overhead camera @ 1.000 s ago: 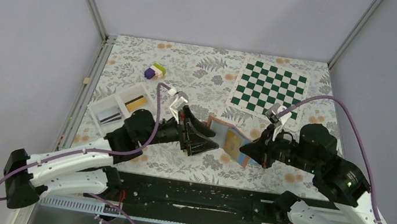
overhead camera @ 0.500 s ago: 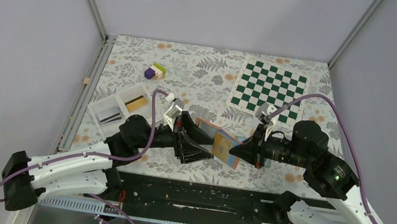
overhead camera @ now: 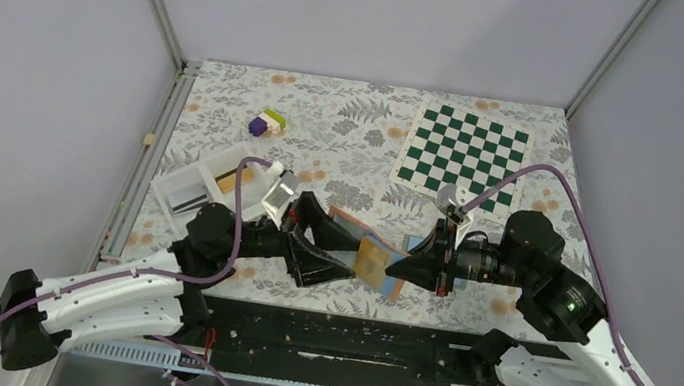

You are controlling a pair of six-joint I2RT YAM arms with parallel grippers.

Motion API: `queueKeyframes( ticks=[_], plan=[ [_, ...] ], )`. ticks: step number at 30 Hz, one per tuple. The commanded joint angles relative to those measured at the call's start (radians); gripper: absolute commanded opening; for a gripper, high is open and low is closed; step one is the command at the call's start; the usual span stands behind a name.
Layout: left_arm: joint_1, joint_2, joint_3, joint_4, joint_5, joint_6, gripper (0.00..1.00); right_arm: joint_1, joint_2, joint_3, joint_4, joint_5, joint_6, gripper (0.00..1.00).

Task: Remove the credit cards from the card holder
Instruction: Remove the credit card from the card holder.

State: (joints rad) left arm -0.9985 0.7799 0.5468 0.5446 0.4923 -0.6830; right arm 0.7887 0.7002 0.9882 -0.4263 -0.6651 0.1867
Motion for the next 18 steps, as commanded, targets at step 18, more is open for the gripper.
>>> queueKeyframes(
  ticks=[18],
  plan=[
    [0.003,0.098,-0.081,0.556,0.192,-0.317,0.43,-0.012,0.048,-0.002,0.159,-0.159,0.043,0.00]
  ],
)
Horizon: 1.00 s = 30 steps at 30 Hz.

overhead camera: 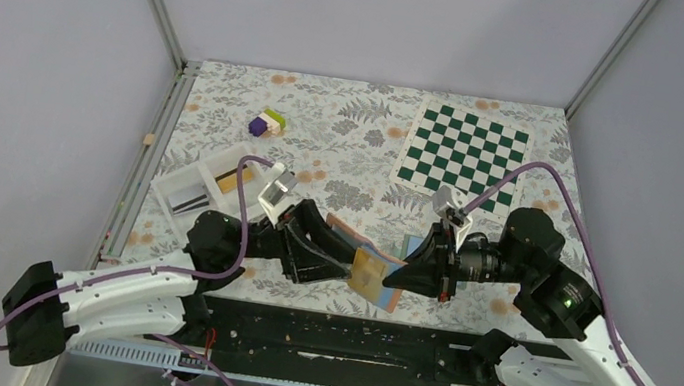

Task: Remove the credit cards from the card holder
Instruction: Remove the credit card from the card holder.

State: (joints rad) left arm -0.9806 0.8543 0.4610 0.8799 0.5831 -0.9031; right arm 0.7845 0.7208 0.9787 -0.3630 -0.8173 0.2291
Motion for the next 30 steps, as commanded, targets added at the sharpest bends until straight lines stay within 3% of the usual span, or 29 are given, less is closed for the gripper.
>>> queueKeyframes(
  ticks=[1,7,11,14,17,23,25,28,30],
  plan=[
    [-0.015,0.030,0.008,0.229,0.111,-0.107,0.43,-0.009,0.026,0.004,0.096,-0.001,0.003,0.00],
    [-0.015,0.032,-0.008,0.275,0.122,-0.132,0.39,-0.017,0.021,0.000,0.093,0.007,0.011,0.00],
    [-0.016,0.008,0.018,0.109,0.115,-0.064,0.40,-0.021,0.032,0.014,0.076,0.005,0.016,0.00],
    [-0.017,-0.001,0.055,-0.060,0.108,0.017,0.47,-0.021,0.048,0.019,0.061,-0.003,0.017,0.00],
    [-0.019,-0.001,0.059,-0.078,0.096,0.043,0.46,-0.021,0.052,0.016,0.070,-0.003,0.022,0.00],
    [-0.029,0.043,0.095,-0.117,0.113,0.063,0.32,-0.022,0.060,0.025,0.066,-0.017,0.022,0.00],
    [-0.029,0.055,0.097,-0.095,0.129,0.051,0.23,-0.021,0.056,0.021,0.064,-0.025,0.021,0.00],
    [-0.029,0.051,0.072,-0.014,0.125,0.024,0.01,-0.022,0.048,0.011,0.063,-0.020,0.013,0.00],
    [-0.027,0.034,0.046,0.005,0.103,0.019,0.00,-0.023,0.037,0.003,0.062,-0.026,0.006,0.00]
  ],
)
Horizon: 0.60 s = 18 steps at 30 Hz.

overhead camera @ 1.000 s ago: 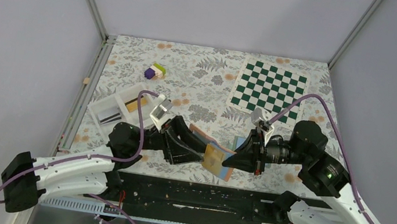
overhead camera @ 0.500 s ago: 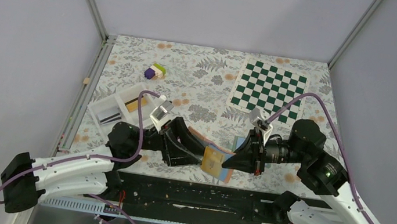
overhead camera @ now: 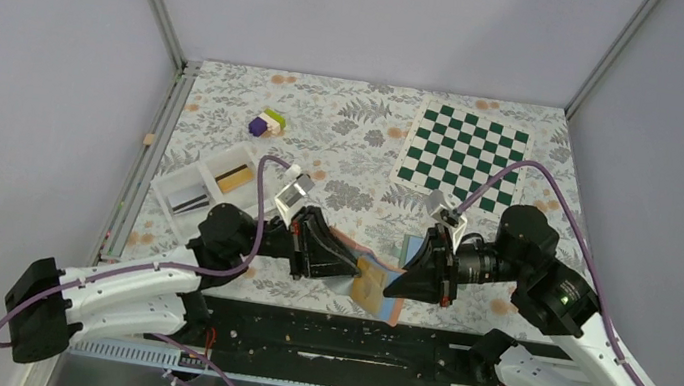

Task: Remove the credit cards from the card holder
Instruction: Remove the credit card from the card holder.

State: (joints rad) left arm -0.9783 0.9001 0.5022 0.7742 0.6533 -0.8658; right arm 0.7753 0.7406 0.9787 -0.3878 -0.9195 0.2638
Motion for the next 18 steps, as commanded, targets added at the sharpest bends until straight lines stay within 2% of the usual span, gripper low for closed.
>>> queueKeyframes(
  ticks=[1,11,18],
  plan=[
    [-0.030,-0.021,-0.003,0.116,0.026,-0.017,0.00,-0.015,0.012,0.002,0.079,0.071,-0.037,0.00],
    [-0.030,-0.130,-0.033,0.085,0.016,0.023,0.00,-0.019,0.000,0.007,0.032,0.003,-0.081,0.00],
    [-0.025,-0.183,0.003,-0.112,-0.017,0.120,0.00,-0.020,-0.025,0.009,0.029,0.001,-0.084,0.00]
  ],
)
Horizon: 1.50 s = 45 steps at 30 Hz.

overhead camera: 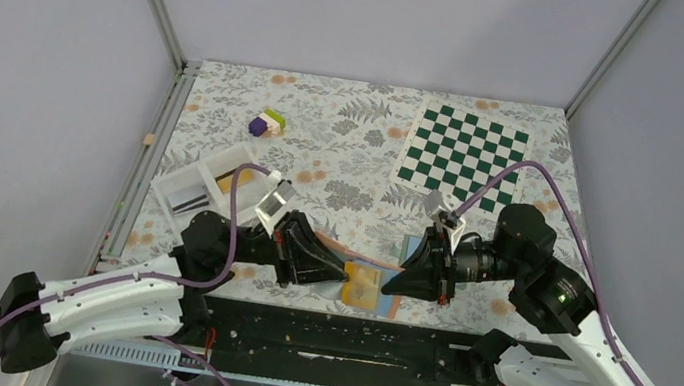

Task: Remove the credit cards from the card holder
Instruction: Remove the credit card from the card holder, then place the credit card in the storage box.

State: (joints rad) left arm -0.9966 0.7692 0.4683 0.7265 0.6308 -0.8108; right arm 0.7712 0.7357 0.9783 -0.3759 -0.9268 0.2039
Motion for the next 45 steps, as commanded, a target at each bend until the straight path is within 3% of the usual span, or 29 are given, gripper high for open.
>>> queueKeyframes(
  ticks=[1,7,14,19,27,31,38,42,45],
  plan=[
    [-0.002,-0.069,0.044,-0.105,-0.007,0.089,0.00,-0.015,-0.024,0.010,0.013,0.015,-0.027,0.00],
    [0.029,-0.170,0.093,-0.296,-0.070,0.188,0.00,-0.017,-0.048,-0.007,0.008,0.018,-0.035,0.00],
    [0.034,-0.179,0.202,-0.518,-0.100,0.275,0.00,-0.016,-0.041,-0.005,-0.037,0.049,-0.053,0.00],
    [0.091,-0.225,0.257,-0.744,-0.190,0.385,0.00,-0.027,-0.067,0.024,-0.115,0.223,-0.081,0.00],
    [0.282,-0.203,0.273,-0.757,-0.096,0.299,0.00,-0.036,-0.089,0.040,-0.178,0.491,-0.054,0.00],
    [0.412,-0.148,0.255,-0.757,-0.142,0.182,0.00,-0.038,-0.114,0.055,-0.214,0.619,-0.034,0.00],
    [0.679,-0.096,0.120,-0.654,-0.359,-0.194,0.00,-0.036,-0.201,0.046,-0.218,0.715,-0.015,0.00],
    [0.717,-0.156,0.023,-0.713,-0.750,-0.379,0.00,-0.036,-0.217,0.044,-0.210,0.712,-0.011,0.00],
    [0.716,-0.244,-0.098,-0.744,-1.056,-0.617,0.00,-0.037,-0.218,0.042,-0.204,0.703,-0.015,0.00]
  ],
)
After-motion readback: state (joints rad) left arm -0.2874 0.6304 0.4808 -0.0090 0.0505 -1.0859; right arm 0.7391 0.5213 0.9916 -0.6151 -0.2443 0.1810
